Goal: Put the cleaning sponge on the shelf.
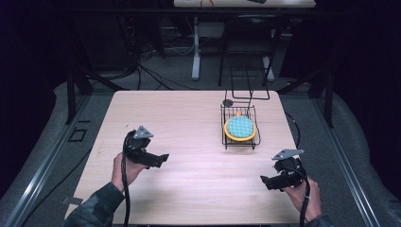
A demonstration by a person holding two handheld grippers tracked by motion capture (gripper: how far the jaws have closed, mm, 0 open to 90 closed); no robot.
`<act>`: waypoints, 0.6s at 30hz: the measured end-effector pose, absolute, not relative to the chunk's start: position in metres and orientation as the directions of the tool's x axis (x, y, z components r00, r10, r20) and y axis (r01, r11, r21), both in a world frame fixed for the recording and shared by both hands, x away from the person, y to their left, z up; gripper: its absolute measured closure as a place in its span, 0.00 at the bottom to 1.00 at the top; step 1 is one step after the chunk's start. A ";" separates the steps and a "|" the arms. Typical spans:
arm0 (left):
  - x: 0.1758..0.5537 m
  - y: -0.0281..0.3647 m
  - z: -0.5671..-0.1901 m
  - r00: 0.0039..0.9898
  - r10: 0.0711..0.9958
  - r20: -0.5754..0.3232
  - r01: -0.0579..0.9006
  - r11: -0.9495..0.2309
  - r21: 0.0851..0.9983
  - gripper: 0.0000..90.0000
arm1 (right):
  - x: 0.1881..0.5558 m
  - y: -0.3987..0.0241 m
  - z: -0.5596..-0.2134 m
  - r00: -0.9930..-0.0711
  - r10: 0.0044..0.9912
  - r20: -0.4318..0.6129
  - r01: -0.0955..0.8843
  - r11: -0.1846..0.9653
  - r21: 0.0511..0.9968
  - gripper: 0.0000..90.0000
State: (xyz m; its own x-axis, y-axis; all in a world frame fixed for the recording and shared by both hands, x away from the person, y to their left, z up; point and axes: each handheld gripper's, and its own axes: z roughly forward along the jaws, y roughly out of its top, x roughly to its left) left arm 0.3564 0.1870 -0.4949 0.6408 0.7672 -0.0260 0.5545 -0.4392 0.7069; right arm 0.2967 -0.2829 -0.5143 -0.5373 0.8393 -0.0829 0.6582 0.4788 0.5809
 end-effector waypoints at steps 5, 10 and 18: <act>0.350 0.201 -0.508 0.616 0.786 -0.055 0.588 -0.413 0.696 0.00 | 0.297 -0.283 -0.515 -0.539 0.837 -0.089 0.661 0.487 0.571 0.09; 0.351 0.206 -0.514 0.612 0.789 -0.056 0.592 -0.410 0.694 0.00 | 0.297 -0.283 -0.516 -0.540 0.837 -0.094 0.659 0.489 0.572 0.09; 0.354 0.207 -0.520 0.619 0.783 -0.066 0.600 -0.416 0.683 0.00 | 0.298 -0.284 -0.517 -0.536 0.839 -0.090 0.662 0.484 0.573 0.09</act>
State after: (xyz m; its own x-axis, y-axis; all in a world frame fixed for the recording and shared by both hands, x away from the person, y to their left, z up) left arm 0.3544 0.2073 -0.5202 0.6187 0.7828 -0.0664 0.6001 -0.4164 0.6830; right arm 0.2979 -0.2842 -0.5173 -0.5361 0.8393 -0.0899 0.6616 0.4839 0.5728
